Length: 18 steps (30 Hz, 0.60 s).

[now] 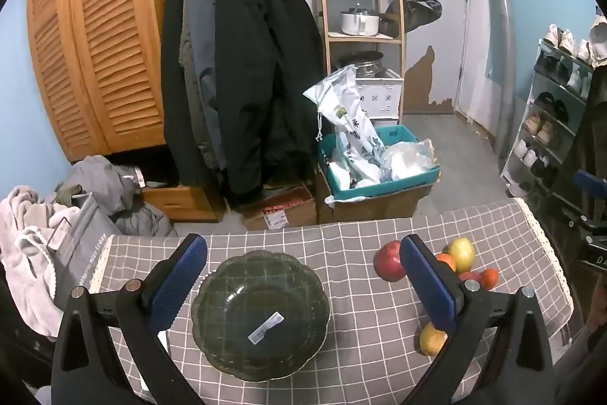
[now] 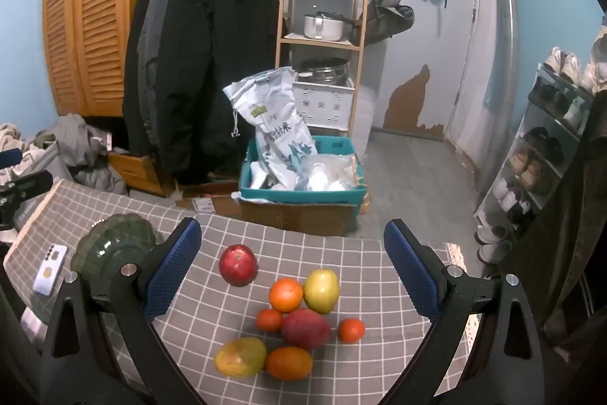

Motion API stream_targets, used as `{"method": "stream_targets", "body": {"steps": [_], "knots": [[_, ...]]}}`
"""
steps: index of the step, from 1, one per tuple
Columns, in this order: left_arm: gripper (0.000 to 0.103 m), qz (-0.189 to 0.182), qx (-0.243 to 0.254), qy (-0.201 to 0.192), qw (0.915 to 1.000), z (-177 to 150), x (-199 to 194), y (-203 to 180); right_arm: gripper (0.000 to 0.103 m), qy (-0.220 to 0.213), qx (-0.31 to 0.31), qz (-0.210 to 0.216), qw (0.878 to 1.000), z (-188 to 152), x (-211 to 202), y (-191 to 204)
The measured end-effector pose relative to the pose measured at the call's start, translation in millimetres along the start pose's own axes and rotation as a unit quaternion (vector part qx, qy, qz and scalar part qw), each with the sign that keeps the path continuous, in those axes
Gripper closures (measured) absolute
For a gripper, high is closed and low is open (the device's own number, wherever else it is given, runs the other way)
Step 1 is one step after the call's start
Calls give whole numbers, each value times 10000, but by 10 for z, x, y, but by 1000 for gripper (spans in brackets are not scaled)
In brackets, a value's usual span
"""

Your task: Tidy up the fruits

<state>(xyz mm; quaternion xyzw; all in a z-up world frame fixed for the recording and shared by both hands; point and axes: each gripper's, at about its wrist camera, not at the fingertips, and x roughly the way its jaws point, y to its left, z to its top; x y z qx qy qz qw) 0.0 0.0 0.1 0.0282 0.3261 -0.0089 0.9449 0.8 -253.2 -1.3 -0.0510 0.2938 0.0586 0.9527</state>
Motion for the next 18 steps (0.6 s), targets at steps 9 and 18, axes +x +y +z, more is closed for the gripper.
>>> {"method": "stream_targets", "body": {"steps": [9,18], "knots": [[1,-33,33,-5,10000,-15,15,39,8,-20,-13,-12,10000,1,-5,15],[1,-38,78,-19,10000,14,-32,-10,8,-12,-18,-13,10000,-1,-1,9]]}}
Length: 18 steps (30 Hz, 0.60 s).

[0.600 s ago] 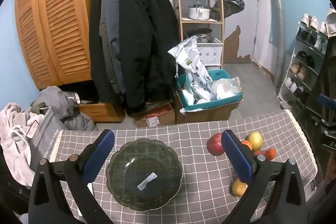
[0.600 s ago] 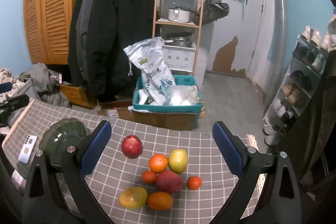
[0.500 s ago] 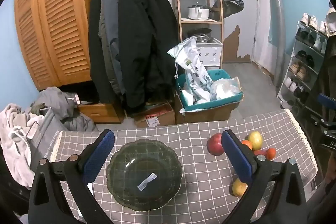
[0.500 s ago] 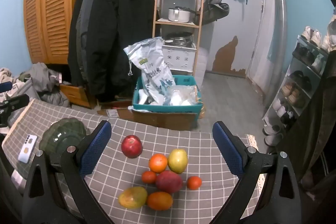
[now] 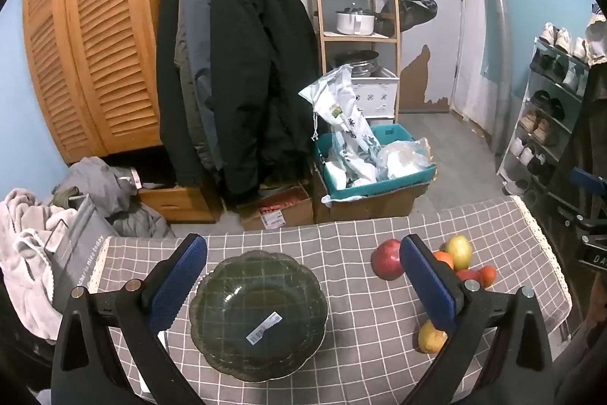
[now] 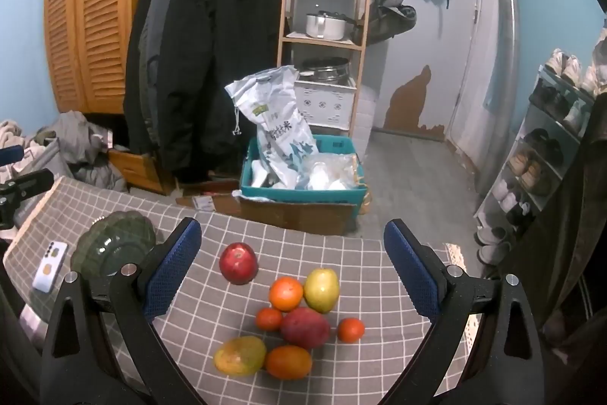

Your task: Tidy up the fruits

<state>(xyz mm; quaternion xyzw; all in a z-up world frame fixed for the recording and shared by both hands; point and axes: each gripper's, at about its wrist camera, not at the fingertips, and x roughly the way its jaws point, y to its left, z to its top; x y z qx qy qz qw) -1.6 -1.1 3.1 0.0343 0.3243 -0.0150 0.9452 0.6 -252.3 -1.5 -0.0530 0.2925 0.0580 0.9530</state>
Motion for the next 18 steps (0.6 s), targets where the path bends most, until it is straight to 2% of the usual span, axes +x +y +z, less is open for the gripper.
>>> {"method": "stream_targets", "body": {"steps": [18], "knots": [[1,-22,31,-13,10000,2,-12,0,8,26,-15,-5,10000,-3,18,8]]}}
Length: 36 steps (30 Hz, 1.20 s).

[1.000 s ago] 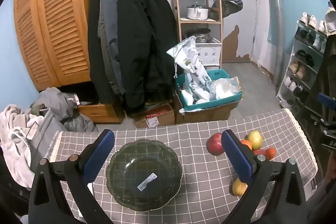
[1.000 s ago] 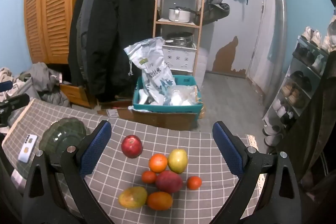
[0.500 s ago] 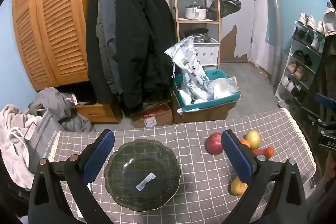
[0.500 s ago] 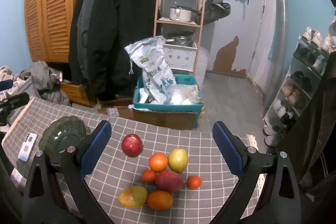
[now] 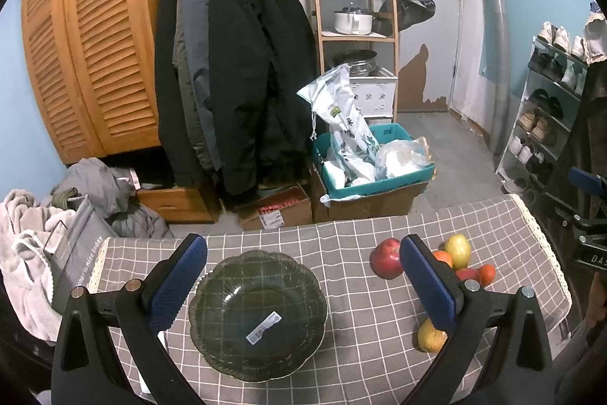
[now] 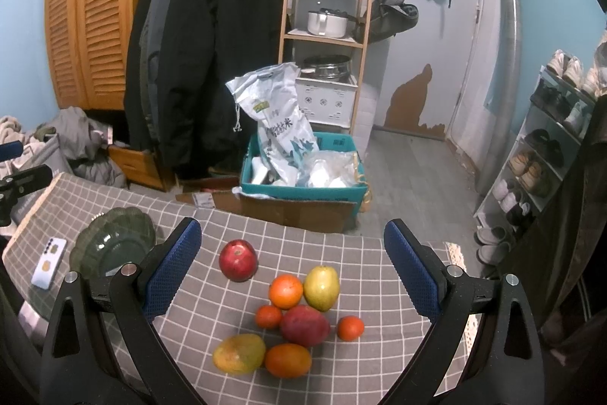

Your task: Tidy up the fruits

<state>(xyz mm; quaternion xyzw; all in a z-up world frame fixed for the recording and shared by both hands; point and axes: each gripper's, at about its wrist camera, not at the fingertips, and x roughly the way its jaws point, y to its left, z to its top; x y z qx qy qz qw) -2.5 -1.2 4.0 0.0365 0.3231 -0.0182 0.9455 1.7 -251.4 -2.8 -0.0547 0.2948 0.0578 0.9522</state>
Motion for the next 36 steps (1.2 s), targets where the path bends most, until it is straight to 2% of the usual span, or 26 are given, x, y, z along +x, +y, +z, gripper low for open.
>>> {"method": "stream_targets", "body": {"steps": [36], "knots": [[1,-1,7,1,10000,-17,3,4,8,33,-25,-10,10000,4,1,30]]}}
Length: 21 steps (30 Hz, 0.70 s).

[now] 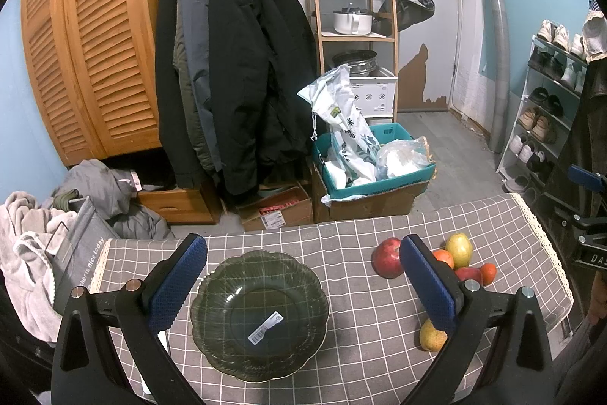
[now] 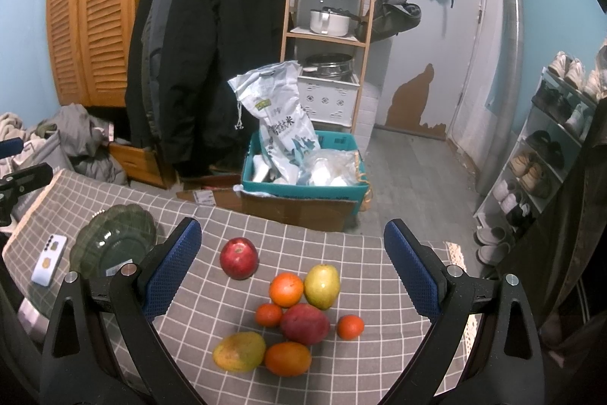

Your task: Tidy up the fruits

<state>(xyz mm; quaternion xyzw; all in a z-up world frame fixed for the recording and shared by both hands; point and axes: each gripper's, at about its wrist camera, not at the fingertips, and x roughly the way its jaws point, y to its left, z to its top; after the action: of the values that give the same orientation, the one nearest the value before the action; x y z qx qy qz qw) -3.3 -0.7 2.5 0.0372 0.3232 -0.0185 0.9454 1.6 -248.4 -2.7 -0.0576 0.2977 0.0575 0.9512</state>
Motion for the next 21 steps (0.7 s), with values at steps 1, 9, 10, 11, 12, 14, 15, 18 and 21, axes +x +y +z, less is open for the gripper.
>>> {"method": "stream_targets", "body": {"steps": [1,9,10,11,12,14,15,18,21], "knots": [[1,2,1,0,10000,-1,0,0,8,1,3,4,10000,1,2,2],[1,1,5,-4,10000,-4,-1,6,8,6,4,-1,10000,-2,6,6],[1,2,4,-6,10000,-3,-1,6,8,9,-3,-3,10000,-1,7,7],[1,4,2,-11,10000,-6,-5,10,8,10,-3,-4,10000,-2,6,7],[1,6,0,-9,10000,-5,-5,11,8,8,-3,1,10000,-2,6,7],[1,11,-8,1,10000,-8,2,25,8,4,-7,-1,10000,-2,6,8],[1,9,-8,2,10000,-10,2,26,8,6,-8,-3,10000,-3,8,8],[1,12,-12,10,10000,-13,4,43,8,13,-3,0,10000,-3,9,9],[1,12,-10,8,10000,-12,5,45,8,19,-5,-2,10000,-1,10,14]]}}
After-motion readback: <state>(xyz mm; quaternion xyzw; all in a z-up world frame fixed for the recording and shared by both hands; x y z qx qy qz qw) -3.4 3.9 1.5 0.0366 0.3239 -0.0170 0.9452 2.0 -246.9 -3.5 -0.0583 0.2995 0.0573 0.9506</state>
